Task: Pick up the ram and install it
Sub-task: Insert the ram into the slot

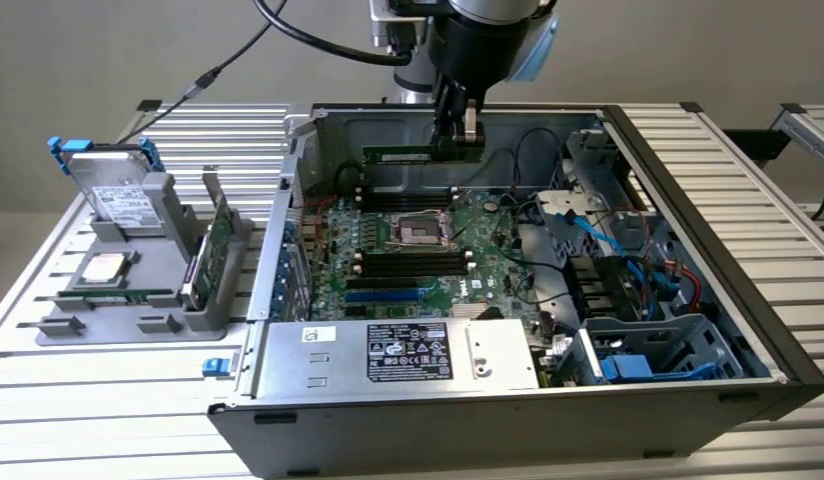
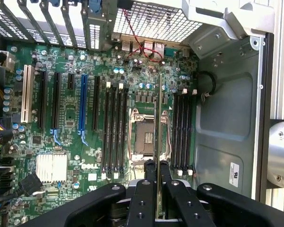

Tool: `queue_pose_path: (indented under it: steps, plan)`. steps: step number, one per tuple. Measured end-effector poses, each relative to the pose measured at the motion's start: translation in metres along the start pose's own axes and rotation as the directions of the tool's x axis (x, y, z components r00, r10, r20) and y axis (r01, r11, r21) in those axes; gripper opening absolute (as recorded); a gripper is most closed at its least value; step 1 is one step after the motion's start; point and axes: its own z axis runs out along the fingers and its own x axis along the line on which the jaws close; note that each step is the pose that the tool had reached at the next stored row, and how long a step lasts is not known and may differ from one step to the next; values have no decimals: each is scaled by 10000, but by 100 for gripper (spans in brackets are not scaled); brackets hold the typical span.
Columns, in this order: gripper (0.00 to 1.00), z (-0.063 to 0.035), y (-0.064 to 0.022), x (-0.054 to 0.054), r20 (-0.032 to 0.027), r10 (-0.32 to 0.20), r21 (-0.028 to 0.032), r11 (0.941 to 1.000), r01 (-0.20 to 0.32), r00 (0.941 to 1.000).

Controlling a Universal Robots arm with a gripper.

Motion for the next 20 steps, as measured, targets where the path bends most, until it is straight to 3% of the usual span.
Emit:
queue_pose_path:
  steps: [3, 15, 20]
  plan:
    - [14, 11, 2, 2, -1, -2, 14, 10000, 2, 10000]
    - [14, 232, 96, 44, -11, -3, 20, 10000, 3, 10000]
    - [14, 310, 117, 62, -39, 160, 109, 9998, -159, 9999]
